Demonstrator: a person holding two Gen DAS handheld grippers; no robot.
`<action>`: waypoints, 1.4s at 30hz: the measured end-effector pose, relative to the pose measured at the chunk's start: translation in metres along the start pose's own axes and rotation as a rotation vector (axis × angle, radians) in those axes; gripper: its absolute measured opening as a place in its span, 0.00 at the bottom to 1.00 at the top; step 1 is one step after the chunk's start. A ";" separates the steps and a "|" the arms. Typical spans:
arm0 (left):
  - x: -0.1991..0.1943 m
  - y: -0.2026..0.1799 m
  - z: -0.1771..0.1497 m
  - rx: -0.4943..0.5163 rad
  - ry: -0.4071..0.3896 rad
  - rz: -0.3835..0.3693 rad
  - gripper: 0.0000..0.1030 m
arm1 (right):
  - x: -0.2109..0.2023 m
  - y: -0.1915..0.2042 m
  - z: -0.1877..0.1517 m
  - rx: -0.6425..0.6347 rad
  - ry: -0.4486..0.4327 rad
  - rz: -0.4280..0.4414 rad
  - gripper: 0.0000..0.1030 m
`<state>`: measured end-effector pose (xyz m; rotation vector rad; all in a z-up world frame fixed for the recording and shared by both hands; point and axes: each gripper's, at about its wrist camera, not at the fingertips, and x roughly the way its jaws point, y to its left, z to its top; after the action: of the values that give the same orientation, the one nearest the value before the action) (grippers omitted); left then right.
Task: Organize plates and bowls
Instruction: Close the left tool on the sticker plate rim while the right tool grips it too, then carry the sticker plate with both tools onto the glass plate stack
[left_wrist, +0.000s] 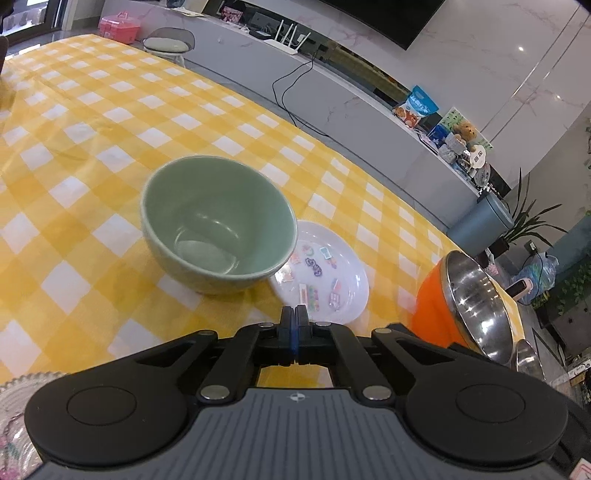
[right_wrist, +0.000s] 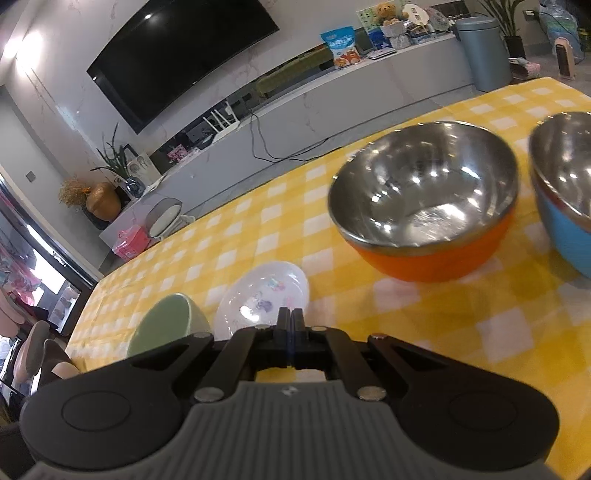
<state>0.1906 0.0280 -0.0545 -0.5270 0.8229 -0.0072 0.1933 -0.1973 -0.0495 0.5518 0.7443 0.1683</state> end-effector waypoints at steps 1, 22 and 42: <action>-0.001 0.000 0.000 0.001 0.000 -0.002 0.00 | 0.000 -0.002 -0.001 0.009 0.002 -0.006 0.00; 0.031 0.004 0.006 -0.045 -0.040 0.025 0.19 | 0.051 -0.006 0.011 -0.034 -0.014 0.034 0.16; 0.007 -0.001 0.003 -0.062 0.012 0.012 0.09 | 0.029 -0.005 0.023 0.020 0.011 0.003 0.01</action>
<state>0.1981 0.0269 -0.0572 -0.5812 0.8402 0.0266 0.2301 -0.2008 -0.0558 0.5716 0.7563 0.1667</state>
